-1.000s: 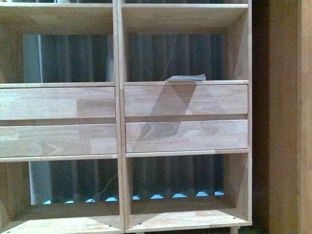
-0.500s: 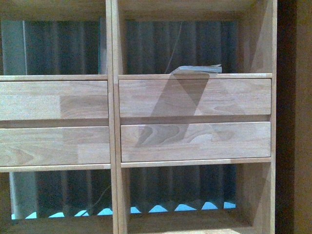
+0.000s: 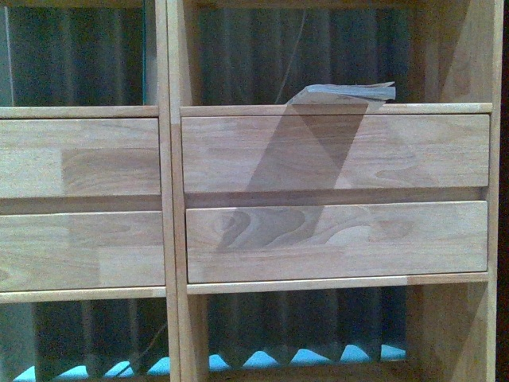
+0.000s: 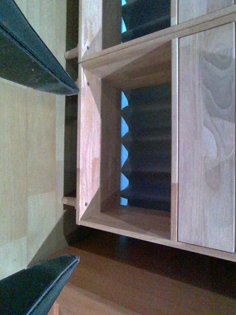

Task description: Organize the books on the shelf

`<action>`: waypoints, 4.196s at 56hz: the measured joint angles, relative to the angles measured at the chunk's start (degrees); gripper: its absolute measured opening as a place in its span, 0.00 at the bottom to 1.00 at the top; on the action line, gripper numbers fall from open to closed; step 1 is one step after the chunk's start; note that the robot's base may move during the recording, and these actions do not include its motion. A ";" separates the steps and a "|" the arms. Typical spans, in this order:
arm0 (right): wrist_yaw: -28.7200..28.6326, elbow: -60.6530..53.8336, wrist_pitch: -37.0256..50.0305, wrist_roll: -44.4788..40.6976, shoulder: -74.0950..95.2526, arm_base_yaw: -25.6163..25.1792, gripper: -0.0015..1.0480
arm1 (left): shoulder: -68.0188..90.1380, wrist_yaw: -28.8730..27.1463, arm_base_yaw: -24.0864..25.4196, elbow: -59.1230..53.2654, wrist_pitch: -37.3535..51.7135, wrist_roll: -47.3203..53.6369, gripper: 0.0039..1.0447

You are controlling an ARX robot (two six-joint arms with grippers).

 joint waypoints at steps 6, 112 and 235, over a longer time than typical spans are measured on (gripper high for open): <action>0.00 0.00 0.00 -0.02 0.00 0.00 0.93 | 0.00 -0.02 0.00 0.00 0.00 0.00 0.93; 8.31 -0.04 2.95 0.57 1.90 2.27 0.93 | 0.00 -0.02 0.00 0.00 0.00 -0.02 0.93; 17.97 60.78 12.70 86.09 99.47 16.17 0.92 | 0.00 -0.02 0.00 0.00 0.00 0.00 0.93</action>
